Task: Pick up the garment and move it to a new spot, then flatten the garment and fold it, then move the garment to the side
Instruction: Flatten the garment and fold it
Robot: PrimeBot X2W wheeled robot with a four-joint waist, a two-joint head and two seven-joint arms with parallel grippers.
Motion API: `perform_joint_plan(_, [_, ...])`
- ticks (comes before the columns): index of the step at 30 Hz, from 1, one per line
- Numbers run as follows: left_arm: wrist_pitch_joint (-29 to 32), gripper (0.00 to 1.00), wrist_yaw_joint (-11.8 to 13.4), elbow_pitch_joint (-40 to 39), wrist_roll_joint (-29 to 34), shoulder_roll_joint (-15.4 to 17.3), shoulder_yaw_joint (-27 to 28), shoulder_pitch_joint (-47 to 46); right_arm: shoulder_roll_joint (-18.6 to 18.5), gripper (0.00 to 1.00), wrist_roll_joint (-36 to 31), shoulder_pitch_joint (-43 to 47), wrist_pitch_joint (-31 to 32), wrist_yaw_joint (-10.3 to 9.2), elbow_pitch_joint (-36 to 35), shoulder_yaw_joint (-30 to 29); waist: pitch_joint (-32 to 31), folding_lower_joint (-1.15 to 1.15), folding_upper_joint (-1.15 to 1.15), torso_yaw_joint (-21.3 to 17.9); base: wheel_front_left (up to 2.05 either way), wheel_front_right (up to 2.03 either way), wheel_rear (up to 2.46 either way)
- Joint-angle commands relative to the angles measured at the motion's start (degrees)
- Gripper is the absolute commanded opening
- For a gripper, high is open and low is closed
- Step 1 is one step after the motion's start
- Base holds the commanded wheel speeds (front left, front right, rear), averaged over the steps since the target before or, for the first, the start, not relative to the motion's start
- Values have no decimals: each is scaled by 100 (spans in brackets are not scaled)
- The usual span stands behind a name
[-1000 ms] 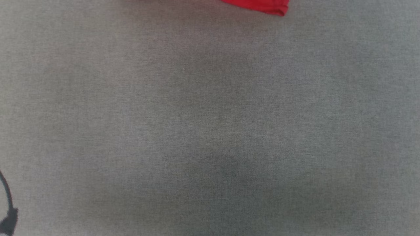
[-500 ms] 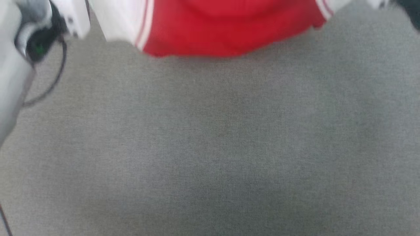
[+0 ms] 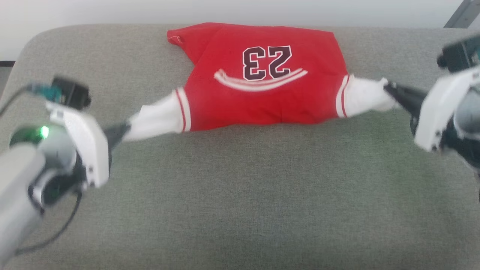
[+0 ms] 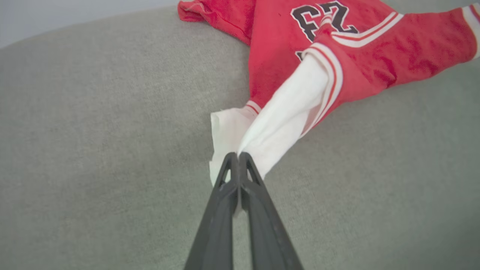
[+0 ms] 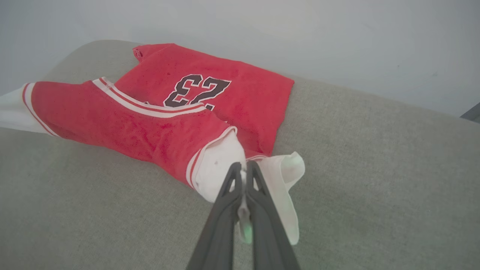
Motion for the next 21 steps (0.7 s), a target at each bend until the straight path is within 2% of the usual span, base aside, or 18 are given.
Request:
perform_joint_plan(1, [-27,0,179,-248,-98,163,-17,317,-39,0,38,340,78,-6,-198,-159,-18,0,0,-13,0,0,0])
perform_joint_plan(5, [-179,0,654,-1150,-230,736,-93,1090,-111,0,38,1326,389,-3,-807,-652,-36,0,0,-59,0,0,0])
perform_joint_plan(9, [-442,0,1059,-1822,-351,1126,-145,1757,-153,0,-94,2222,746,-4,-1352,-1165,-27,0,0,-81,0,0,0])
perform_joint_plan(16, [-815,0,1479,-2302,-696,1336,-224,2573,48,0,-239,3466,1511,-4,-2059,-1853,32,0,0,-109,0,0,0])
perform_joint_plan(21, [-694,0,1704,-2263,-974,1431,-295,2864,207,0,-238,4013,2100,-4,-2312,-2132,74,0,0,-116,0,0,0])
